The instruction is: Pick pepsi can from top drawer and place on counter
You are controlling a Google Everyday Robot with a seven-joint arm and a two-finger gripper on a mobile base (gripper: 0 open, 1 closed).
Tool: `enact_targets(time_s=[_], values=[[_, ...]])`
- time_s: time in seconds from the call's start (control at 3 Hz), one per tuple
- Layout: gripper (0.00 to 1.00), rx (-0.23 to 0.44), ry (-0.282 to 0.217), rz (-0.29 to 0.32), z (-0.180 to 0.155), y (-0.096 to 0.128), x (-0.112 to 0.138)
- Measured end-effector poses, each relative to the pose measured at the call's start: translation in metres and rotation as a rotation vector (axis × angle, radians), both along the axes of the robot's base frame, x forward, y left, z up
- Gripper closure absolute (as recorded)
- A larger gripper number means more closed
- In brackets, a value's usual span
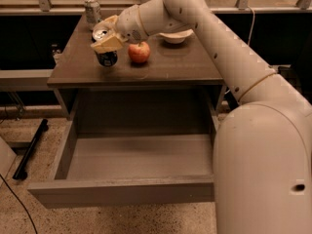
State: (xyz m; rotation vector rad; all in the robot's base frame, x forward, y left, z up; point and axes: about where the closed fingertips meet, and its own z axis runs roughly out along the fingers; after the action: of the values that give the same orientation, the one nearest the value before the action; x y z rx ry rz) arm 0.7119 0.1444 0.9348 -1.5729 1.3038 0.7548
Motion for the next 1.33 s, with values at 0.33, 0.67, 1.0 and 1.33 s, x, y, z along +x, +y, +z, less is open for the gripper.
enact_targets(time_s=[0.33,0.67,1.0,1.33], values=[[0.92,0.037,0.035,0.001,-0.008,0.007,0.013],[0.77,0.058,0.080,0.001,-0.018,0.012,0.022],[0.46,0.059,0.121,-0.006,-0.026,0.016,0.031],[0.23,0.046,0.152,-0.022,-0.031,0.019,0.036]])
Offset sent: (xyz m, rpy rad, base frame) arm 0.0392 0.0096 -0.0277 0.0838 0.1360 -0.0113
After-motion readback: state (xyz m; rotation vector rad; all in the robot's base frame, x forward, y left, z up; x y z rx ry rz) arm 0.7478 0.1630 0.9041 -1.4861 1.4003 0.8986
